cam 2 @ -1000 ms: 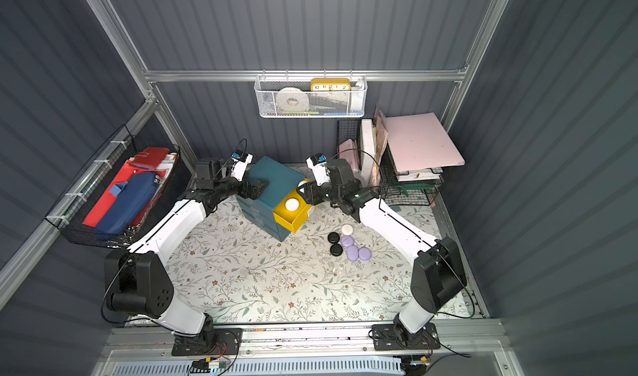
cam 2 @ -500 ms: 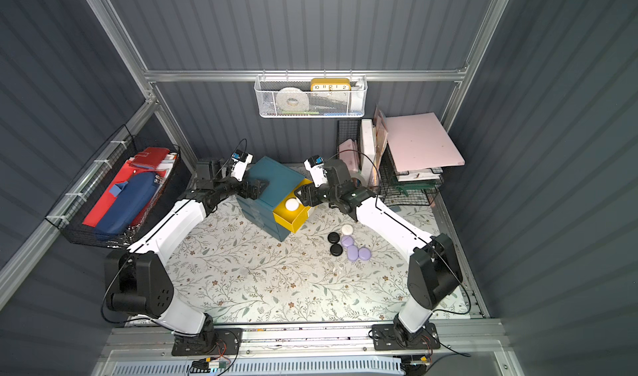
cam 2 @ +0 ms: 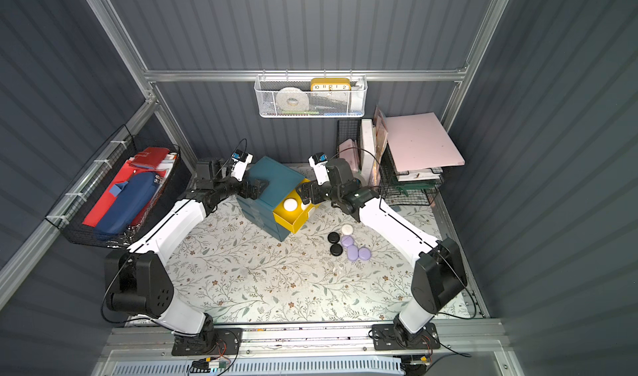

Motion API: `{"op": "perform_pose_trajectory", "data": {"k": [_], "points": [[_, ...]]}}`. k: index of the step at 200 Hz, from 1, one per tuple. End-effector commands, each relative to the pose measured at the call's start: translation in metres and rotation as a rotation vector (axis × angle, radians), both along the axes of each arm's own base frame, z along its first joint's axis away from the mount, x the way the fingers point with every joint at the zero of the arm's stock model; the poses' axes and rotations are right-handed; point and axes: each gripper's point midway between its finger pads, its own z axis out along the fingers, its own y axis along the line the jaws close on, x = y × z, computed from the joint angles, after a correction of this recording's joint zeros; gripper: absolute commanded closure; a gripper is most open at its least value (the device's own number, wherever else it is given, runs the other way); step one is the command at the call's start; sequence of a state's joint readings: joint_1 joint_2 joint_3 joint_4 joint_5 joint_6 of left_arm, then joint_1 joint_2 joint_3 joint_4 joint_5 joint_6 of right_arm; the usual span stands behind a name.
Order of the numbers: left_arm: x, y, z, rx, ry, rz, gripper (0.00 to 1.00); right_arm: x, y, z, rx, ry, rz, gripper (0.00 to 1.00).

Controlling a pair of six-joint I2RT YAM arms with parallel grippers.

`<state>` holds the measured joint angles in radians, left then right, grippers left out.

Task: Put the bluetooth earphones in the drawer according to color
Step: Place the bluetooth earphone in the drawer, then pick up the Bluetooth earphone from the center of the board.

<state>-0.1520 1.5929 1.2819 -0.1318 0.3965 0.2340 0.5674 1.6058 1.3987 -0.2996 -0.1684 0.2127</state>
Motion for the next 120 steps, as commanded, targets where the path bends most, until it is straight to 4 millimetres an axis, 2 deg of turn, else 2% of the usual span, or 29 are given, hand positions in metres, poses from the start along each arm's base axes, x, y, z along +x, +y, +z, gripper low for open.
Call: {"op": "perform_pose_trajectory", "data": {"k": [1,20,39,89,120], "points": [[-0.019,0.005,-0.064,0.014,0.259,0.030,0.01,-0.001,-0.027,0.016,-0.033,-0.047,-0.096,0.06],[-0.019,0.005,-0.063,0.013,0.259,0.032,0.01,-0.003,-0.047,0.015,-0.045,-0.037,-0.155,0.05],[-0.019,0.005,-0.063,0.012,0.257,0.031,0.01,-0.003,-0.067,0.004,-0.073,0.004,-0.209,0.05],[-0.019,0.005,-0.064,0.014,0.258,0.034,0.00,-0.010,-0.120,-0.053,-0.172,0.183,-0.385,0.04],[-0.019,0.004,-0.064,0.010,0.262,0.029,0.00,-0.017,-0.137,-0.081,-0.171,0.270,-0.447,0.05]]}}
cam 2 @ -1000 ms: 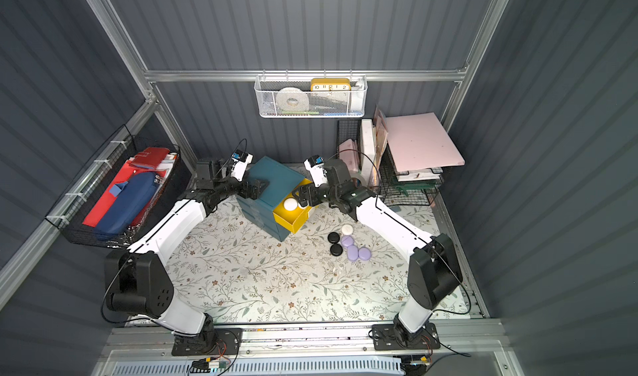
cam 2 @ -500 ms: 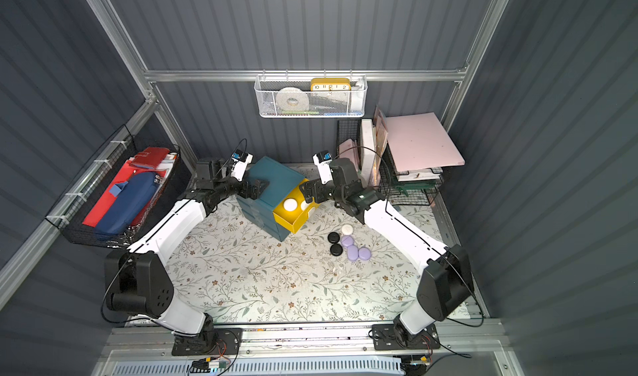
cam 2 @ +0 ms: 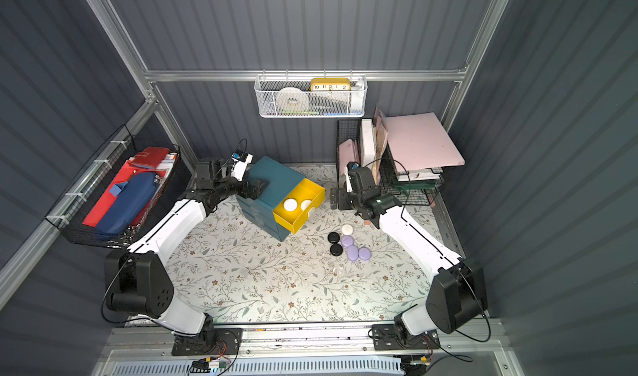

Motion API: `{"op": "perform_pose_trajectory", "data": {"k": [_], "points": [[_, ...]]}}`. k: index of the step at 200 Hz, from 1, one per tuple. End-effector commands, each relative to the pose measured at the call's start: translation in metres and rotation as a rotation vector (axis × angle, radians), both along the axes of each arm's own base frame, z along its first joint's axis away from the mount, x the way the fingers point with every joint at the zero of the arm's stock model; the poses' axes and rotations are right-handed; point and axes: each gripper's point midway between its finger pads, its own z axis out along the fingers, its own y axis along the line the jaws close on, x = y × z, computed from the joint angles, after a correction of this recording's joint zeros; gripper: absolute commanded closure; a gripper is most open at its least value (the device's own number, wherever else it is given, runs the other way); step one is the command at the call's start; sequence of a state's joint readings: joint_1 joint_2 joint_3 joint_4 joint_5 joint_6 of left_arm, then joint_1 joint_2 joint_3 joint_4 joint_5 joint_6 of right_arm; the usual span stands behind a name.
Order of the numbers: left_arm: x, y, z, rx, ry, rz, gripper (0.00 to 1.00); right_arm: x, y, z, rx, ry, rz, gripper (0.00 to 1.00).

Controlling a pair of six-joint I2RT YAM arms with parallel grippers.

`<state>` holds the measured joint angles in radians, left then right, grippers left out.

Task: Put the bluetooth earphones in the drawer according to color
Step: Pick up the Bluetooth earphone from the center of the board.

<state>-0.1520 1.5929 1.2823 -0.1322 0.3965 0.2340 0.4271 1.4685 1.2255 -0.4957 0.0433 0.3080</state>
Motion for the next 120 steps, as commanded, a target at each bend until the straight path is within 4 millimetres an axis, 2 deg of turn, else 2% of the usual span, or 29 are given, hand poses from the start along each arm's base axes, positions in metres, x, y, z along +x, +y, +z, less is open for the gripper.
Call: {"op": "perform_pose_trajectory", "data": {"k": [1,41,67,88,120], "points": [[-0.019,0.004,-0.064,0.010,0.262,0.028,0.01,-0.008,-0.017,-0.024,-0.010,0.082,-0.085,0.05],[-0.019,0.004,-0.063,0.010,0.260,0.030,0.01,-0.008,-0.030,-0.064,-0.071,0.211,-0.141,0.05],[-0.020,0.004,-0.063,0.012,0.258,0.028,0.01,-0.008,-0.030,-0.088,-0.085,0.330,-0.140,0.06],[-0.020,0.004,-0.064,0.011,0.260,0.028,0.01,-0.006,-0.026,-0.101,-0.078,0.367,-0.140,0.07],[-0.019,0.004,-0.066,0.012,0.266,0.029,0.01,0.001,-0.018,-0.109,-0.048,0.373,-0.127,0.07]]}}
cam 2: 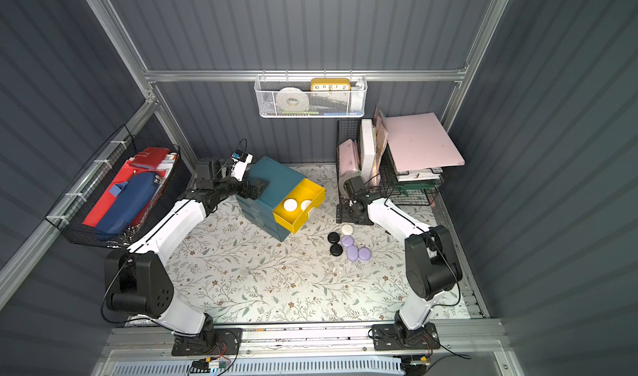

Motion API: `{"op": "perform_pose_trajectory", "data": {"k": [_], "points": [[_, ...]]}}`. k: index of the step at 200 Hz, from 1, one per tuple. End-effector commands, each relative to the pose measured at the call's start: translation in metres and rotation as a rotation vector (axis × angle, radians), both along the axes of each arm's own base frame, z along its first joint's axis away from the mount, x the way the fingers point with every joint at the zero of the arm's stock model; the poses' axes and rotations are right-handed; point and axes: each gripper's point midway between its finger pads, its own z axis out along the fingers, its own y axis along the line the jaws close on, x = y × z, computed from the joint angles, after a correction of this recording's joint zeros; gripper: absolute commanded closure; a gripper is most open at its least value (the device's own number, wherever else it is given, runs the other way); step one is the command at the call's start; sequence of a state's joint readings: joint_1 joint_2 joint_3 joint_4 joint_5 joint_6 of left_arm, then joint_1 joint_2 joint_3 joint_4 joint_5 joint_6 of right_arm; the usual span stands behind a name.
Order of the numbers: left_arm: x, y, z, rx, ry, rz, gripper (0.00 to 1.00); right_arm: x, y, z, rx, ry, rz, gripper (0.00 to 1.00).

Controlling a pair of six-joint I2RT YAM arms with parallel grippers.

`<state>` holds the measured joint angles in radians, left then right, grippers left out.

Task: Put the bluetooth earphones in the drawer according to color
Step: Pick up the Bluetooth earphone from the center of the board.

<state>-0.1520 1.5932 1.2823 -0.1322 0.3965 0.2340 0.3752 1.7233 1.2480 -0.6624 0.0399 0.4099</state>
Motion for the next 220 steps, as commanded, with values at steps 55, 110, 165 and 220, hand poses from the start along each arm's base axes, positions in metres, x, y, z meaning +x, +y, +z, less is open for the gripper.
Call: {"op": "perform_pose_trajectory", "data": {"k": [55,110,165,220], "points": [[-0.019,0.005,-0.066,0.014,0.265,0.031,0.00,0.008,0.011,-0.016,0.033,0.073,-0.003,0.08],[-0.019,0.005,-0.067,0.013,0.268,0.032,0.01,0.006,0.010,-0.028,0.022,0.102,-0.006,0.10],[-0.018,0.005,-0.066,0.012,0.267,0.033,0.01,0.001,0.009,-0.045,-0.001,0.161,-0.007,0.12],[-0.018,0.005,-0.066,0.012,0.265,0.033,0.01,0.003,0.008,-0.054,-0.016,0.180,-0.008,0.15]]}}
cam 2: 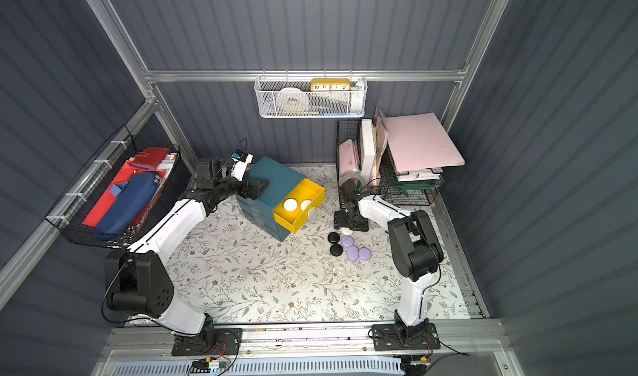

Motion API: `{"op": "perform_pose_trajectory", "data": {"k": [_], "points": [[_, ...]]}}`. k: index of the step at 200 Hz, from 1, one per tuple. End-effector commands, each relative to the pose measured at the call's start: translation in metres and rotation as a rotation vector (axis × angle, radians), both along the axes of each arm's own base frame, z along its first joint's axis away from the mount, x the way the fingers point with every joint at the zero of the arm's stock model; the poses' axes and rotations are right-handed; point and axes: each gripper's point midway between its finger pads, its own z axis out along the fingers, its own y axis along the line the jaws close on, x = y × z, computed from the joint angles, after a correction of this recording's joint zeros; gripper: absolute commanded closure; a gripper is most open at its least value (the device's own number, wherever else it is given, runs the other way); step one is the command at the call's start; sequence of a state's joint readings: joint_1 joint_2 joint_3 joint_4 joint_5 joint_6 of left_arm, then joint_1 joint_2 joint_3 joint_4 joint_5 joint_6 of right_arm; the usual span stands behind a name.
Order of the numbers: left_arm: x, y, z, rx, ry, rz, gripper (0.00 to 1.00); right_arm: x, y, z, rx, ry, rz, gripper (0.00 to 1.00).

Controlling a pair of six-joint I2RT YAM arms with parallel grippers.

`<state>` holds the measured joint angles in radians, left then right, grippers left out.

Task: Put the bluetooth earphones in the drawer according to color
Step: Pick up the Bluetooth earphone from the center of the board.

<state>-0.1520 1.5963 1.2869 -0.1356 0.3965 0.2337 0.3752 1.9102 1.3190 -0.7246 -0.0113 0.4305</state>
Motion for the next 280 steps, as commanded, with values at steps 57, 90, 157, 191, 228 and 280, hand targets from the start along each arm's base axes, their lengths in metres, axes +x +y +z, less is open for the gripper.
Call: {"op": "perform_pose_trajectory", "data": {"k": [57,90,157,191,228,280], "points": [[-0.018,0.005,-0.068,0.013,0.269,0.036,0.01,0.001,-0.001,-0.013,-0.029,0.050,0.006,0.18],[-0.018,0.005,-0.069,0.014,0.271,0.035,0.01,-0.001,-0.001,-0.017,-0.038,0.064,0.011,0.20],[-0.018,0.005,-0.069,0.015,0.270,0.037,0.01,-0.002,0.002,-0.026,-0.044,0.090,0.020,0.26],[-0.018,0.006,-0.069,0.019,0.269,0.038,0.01,-0.003,0.000,-0.029,-0.054,0.098,0.019,0.29],[-0.018,0.006,-0.069,0.019,0.269,0.039,0.01,-0.002,0.000,-0.033,-0.055,0.100,0.019,0.31],[-0.017,0.005,-0.071,0.019,0.275,0.039,0.01,-0.002,0.001,-0.034,-0.047,0.097,0.023,0.44]]}}
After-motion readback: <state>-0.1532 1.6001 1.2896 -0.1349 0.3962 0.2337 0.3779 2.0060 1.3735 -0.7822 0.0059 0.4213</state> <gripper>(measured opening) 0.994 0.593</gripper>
